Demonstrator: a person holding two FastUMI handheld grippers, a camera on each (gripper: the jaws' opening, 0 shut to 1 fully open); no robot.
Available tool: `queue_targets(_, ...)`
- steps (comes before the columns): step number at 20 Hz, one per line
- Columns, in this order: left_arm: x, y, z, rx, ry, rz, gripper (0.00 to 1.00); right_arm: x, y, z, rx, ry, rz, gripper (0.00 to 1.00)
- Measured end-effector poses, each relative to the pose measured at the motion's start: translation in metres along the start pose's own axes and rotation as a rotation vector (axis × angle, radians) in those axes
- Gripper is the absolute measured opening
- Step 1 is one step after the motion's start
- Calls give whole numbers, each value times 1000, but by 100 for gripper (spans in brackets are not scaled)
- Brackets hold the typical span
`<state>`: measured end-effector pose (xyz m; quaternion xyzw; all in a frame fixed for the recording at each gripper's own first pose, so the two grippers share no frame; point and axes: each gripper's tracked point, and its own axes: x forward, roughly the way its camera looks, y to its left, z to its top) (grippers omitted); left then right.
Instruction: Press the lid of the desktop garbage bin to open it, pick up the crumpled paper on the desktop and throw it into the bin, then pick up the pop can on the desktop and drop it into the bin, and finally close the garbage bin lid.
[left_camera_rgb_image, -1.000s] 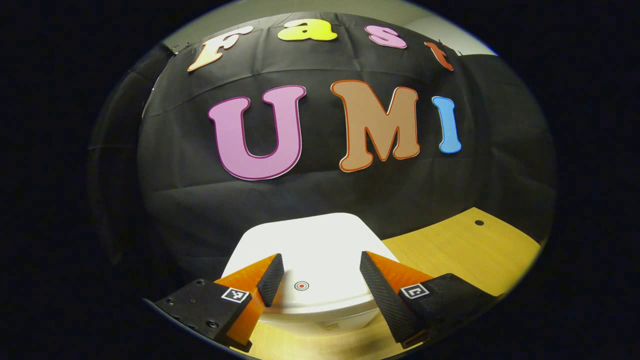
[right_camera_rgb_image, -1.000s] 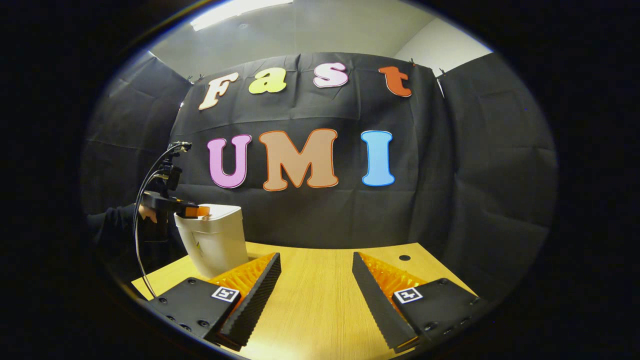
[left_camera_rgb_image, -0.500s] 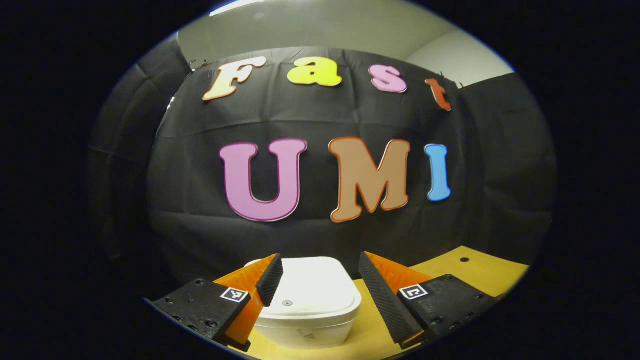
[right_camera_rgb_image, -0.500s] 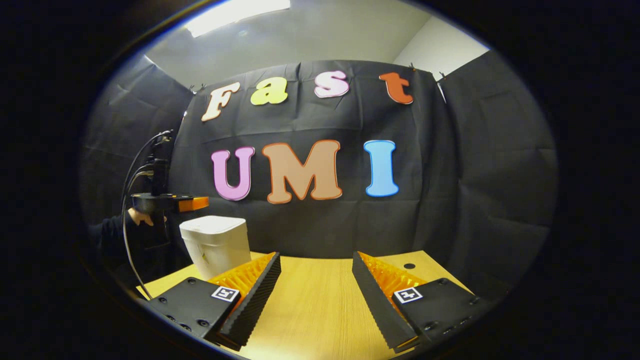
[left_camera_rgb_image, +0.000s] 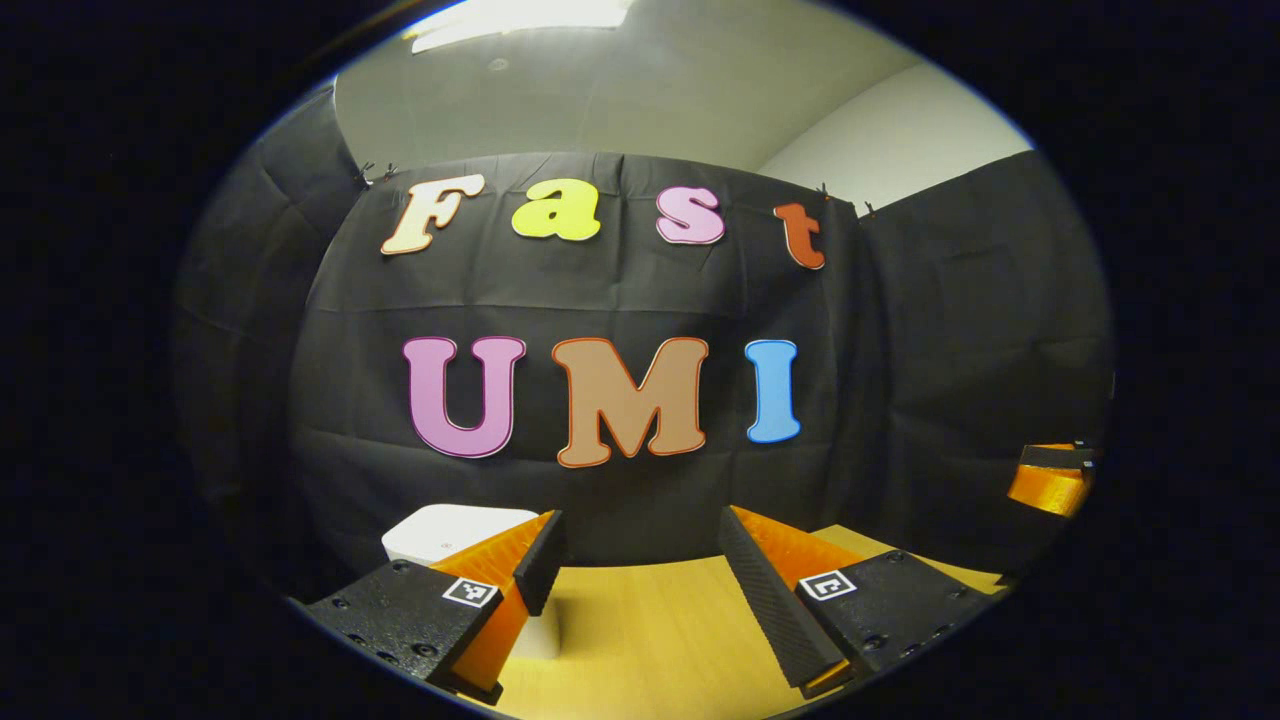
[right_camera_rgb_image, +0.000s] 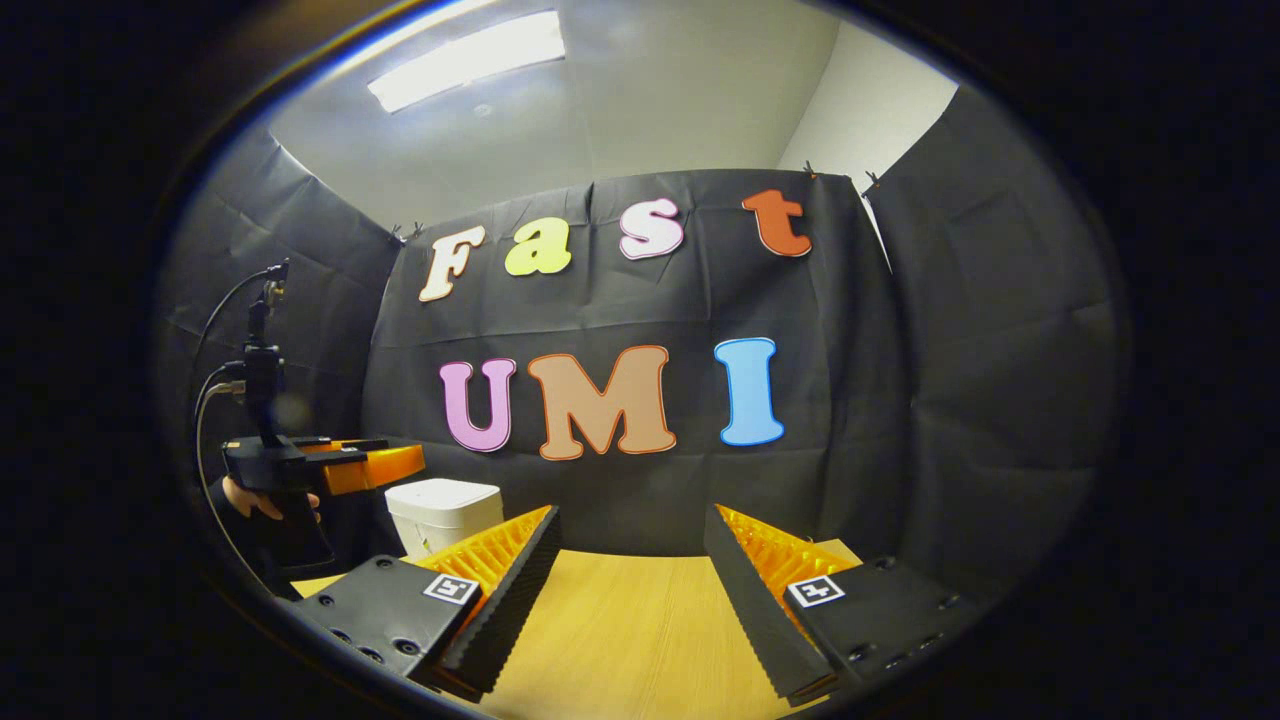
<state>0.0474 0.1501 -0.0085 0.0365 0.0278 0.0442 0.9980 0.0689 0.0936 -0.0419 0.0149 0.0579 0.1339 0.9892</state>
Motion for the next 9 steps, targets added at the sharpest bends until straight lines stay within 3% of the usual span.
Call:
queue_targets(5, -44, -52, -6, -38, -10, 22, 93, -28, -31, 1, 18, -7, -22, 96)
queue_targets(9, -59, -89, -12, -64, 7, -58, 93, -38, -36, 9, 24, -30, -75, 96)
